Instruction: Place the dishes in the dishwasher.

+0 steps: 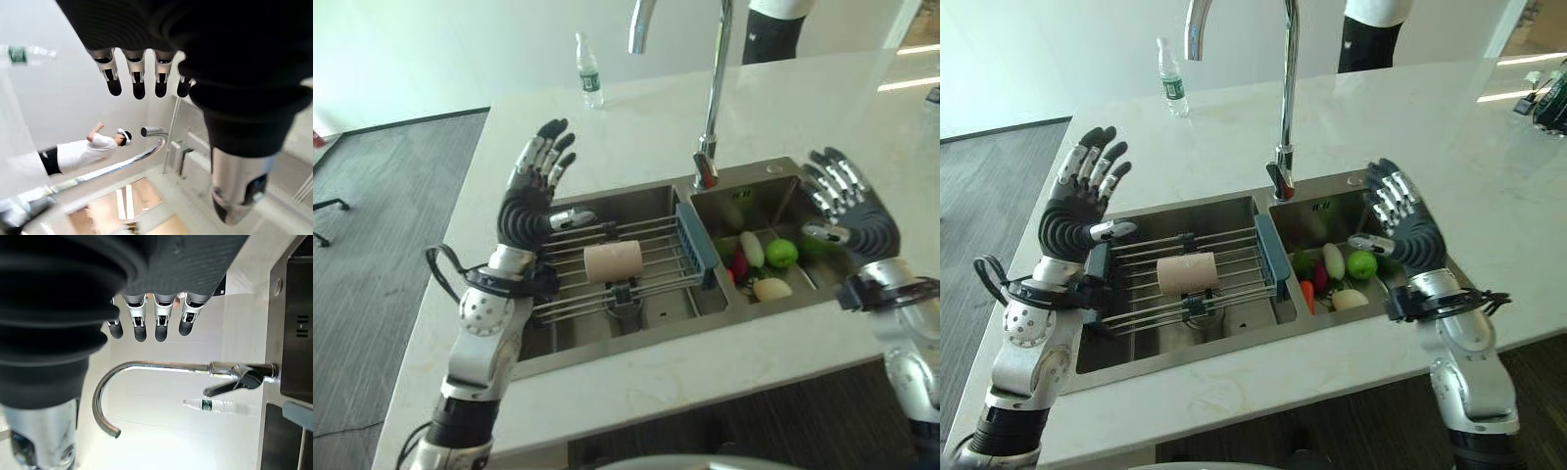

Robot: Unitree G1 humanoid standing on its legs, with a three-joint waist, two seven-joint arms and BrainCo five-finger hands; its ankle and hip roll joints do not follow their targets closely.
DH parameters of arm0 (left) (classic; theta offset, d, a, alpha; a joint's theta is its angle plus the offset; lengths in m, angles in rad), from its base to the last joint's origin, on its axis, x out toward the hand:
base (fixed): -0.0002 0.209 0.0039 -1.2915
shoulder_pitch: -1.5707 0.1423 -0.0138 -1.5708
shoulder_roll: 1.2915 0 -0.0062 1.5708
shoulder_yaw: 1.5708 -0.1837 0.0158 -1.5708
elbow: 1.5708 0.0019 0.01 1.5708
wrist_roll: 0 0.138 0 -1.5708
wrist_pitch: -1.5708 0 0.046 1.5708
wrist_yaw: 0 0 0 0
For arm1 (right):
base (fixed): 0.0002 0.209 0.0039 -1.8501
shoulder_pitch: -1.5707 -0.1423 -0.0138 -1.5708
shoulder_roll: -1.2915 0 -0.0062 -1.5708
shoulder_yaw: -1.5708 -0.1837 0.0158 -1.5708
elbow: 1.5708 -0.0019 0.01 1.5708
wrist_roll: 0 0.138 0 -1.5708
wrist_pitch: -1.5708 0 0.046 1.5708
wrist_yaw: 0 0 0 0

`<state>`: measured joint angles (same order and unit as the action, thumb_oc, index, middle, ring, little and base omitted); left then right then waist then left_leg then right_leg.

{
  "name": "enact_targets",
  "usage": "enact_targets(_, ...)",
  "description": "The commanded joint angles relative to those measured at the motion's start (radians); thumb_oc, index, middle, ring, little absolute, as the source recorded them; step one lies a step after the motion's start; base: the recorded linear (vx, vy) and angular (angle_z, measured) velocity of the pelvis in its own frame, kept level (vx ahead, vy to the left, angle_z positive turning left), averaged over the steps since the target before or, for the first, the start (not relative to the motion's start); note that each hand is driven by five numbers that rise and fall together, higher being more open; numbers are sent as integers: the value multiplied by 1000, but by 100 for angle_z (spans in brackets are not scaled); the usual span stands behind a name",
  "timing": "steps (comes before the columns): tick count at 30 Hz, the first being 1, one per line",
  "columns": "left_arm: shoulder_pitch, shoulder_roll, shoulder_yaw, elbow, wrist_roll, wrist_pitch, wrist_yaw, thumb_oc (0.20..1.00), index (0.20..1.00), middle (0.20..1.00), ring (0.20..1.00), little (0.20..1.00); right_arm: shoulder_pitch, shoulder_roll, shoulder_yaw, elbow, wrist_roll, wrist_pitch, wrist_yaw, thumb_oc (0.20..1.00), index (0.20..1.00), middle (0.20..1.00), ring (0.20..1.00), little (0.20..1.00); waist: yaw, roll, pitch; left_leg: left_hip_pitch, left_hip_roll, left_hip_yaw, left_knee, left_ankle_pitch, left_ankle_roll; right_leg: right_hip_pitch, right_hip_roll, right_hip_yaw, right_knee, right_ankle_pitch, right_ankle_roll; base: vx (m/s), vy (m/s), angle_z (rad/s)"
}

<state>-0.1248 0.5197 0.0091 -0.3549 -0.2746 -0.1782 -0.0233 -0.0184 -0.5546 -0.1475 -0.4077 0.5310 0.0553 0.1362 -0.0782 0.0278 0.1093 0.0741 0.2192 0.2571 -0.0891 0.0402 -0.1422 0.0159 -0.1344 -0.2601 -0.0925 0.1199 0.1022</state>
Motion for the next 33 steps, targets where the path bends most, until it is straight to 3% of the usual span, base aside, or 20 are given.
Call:
enact_targets(1,-28,82,48,-30,190,-17,69,1000,1000,1000,1000,1000,-28,-11,-30,-60,11,-35,-20,1000,1000,1000,1000,1000,22,-26,-53,37,13,8,2,-25,-4,89,-93,-37,5,-80,99,48,32,13)
enact_targets(7,-42,213,91,-6,364,23,89,1000,1000,1000,1000,1000,-20,-37,-49,-47,9,-17,-12,1000,1000,1000,1000,1000,24,-18,-63,38,10,7,2,-31,-3,88,-98,-39,5,-83,105,20,10,5)
enact_targets(11,-42,300,82,39,447,177,-16,1000,1000,1000,1000,1000,-13,-63,-70,-45,11,-10,9,1000,1000,1000,1000,1000,17,-8,-66,38,16,16,2,-27,-6,86,-97,-35,5,-84,109,0,1,-1)
enact_targets(14,-73,335,44,82,467,238,-52,1000,1000,1000,1000,1000,-28,-80,-64,-33,19,-10,12,1000,1000,1000,1000,1000,12,-4,-66,39,18,22,2,-26,-6,85,-95,-31,5,-85,110,-1,0,-4)
enact_targets(23,-193,347,-83,236,470,278,-136,1000,1000,1000,1000,1000,-63,-101,-35,4,20,-25,30,1000,1000,1000,1000,1000,-24,9,-72,47,22,50,2,-25,-6,76,-84,8,5,-88,109,12,-3,-11)
enact_targets(33,-289,339,-209,411,538,355,-151,1000,1000,1000,1000,1000,-87,-110,-19,17,25,-15,39,1000,1000,1000,1000,1000,-63,15,-78,59,22,83,2,-29,1,68,-72,47,5,-88,106,12,-10,-9)
